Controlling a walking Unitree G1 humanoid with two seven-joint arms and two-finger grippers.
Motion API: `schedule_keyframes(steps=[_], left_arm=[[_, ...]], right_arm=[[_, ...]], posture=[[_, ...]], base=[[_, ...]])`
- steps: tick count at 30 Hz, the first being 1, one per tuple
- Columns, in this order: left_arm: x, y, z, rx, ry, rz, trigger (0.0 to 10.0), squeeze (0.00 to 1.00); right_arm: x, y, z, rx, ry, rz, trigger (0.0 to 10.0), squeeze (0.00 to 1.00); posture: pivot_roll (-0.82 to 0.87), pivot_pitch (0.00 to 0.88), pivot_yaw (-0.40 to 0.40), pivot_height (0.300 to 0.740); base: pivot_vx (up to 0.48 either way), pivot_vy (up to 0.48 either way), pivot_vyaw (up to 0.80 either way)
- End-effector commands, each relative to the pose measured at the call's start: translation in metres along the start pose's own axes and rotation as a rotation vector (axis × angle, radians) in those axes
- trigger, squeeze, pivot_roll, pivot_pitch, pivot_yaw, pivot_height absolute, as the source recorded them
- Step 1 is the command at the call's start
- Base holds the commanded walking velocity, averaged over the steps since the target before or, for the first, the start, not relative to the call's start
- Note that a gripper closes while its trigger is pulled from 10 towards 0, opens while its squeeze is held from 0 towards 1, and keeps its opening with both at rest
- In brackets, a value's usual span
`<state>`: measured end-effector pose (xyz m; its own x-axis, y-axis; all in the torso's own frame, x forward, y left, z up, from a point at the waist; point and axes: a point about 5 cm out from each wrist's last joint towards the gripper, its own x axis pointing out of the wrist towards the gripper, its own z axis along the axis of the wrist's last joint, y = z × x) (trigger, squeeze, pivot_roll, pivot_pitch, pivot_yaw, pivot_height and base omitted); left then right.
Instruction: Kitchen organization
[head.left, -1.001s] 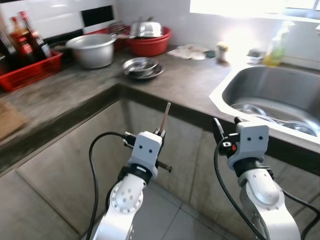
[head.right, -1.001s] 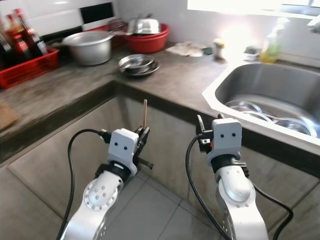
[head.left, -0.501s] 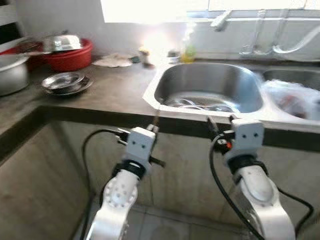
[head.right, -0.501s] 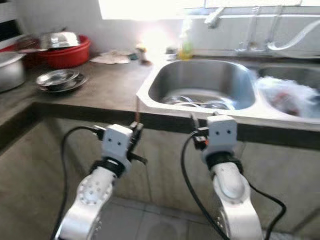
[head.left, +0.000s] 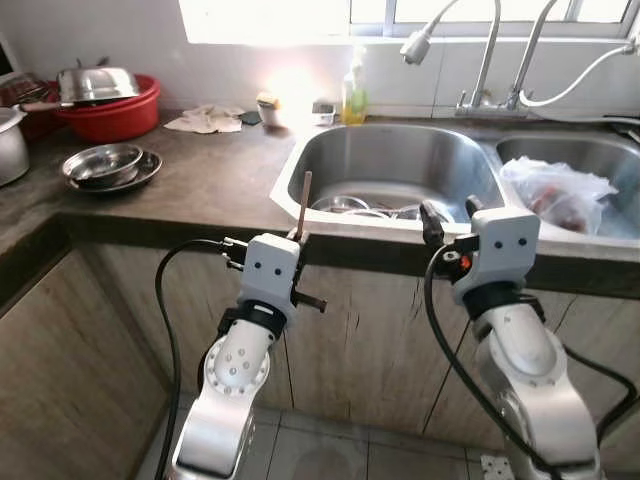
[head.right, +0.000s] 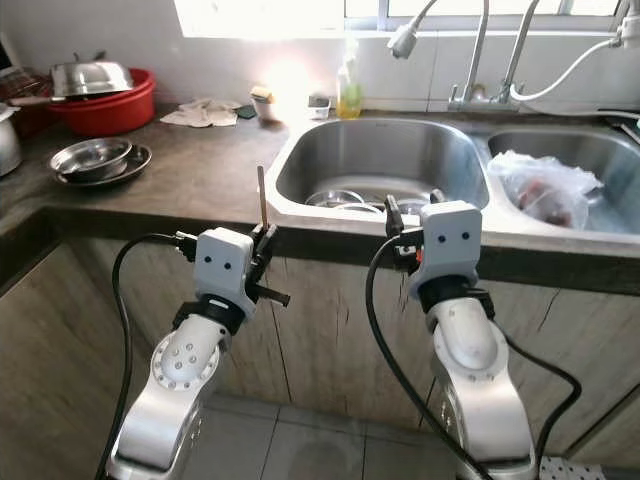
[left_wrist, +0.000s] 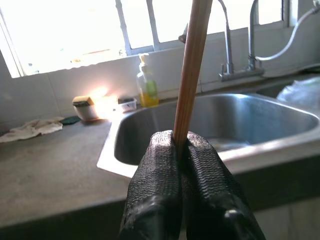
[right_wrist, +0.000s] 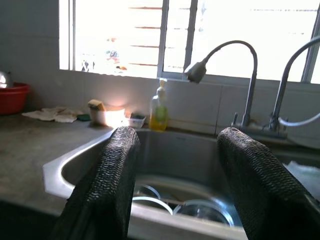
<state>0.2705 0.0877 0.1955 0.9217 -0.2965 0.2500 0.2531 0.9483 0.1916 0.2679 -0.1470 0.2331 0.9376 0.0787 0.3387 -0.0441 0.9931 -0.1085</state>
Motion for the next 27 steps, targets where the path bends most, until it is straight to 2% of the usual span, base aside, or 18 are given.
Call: schedule_keyframes(steps=[1, 13, 27], left_arm=[[0.003, 0.002, 0.001, 0.006, -0.003, 0.004, 10.0, 0.00], [0.007, 0.003, 0.002, 0.003, -0.008, 0.006, 10.0, 0.00], [0.010, 0.005, 0.003, 0.010, -0.013, 0.005, 10.0, 0.00]], right_arm=[[0.004, -0.002, 0.002, 0.003, -0.009, -0.005, 10.0, 0.00], [0.014, -0.008, 0.012, -0.010, -0.052, -0.010, 10.0, 0.00], [0.015, -0.005, 0.012, -0.001, -0.053, -0.014, 10.0, 0.00]], posture=[[0.02, 0.015, -0.009, 0.740], [0.02, 0.027, -0.011, 0.740], [0.02, 0.034, -0.008, 0.740]], base=[[0.345, 0.000, 0.00], [0.360, 0.000, 0.00], [0.370, 0.000, 0.00]])
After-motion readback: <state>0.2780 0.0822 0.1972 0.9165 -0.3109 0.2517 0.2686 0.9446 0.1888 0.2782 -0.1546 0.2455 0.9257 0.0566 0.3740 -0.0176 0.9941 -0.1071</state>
